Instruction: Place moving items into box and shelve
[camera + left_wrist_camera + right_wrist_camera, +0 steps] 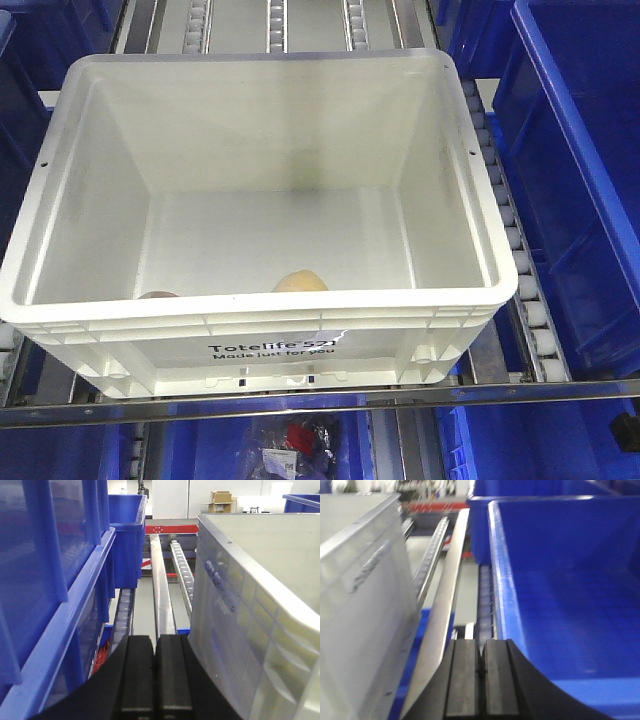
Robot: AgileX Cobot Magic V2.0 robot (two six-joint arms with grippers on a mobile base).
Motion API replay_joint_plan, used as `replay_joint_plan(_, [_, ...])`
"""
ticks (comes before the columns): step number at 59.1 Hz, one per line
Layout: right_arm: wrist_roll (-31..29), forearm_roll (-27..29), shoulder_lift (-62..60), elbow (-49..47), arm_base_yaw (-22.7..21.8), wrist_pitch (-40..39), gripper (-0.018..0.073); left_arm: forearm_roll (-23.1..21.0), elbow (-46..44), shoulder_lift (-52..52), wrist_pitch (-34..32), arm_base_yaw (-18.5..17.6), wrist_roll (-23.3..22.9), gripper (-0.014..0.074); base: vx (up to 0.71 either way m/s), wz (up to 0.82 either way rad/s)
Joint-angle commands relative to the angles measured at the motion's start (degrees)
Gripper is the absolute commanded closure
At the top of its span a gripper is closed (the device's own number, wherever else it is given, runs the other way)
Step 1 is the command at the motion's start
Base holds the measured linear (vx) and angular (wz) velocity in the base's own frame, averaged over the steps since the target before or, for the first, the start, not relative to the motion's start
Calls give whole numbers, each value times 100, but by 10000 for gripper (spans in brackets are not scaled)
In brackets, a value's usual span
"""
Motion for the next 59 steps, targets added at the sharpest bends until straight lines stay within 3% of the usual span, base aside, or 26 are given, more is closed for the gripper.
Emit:
replay_joint_plan(1, [-77, 23, -122, 179, -100, -1090, 575, -24, 163, -79, -499, -23, -66, 619, 0, 0])
replay_joint_plan(30, [-62, 4, -142, 237, -82, -1368, 575, -24, 163, -79, -499, -23, -66, 619, 0, 0])
replay_joint_plan(42, [-360, -32, -142, 237, 225, -1414, 575, -24, 163, -79, -499, -23, -66, 619, 0, 0])
replay_joint_plan(59, [-314, -1, -142, 239, 225, -1509, 575, -24, 163, -79, -499, -23, -66, 619, 0, 0])
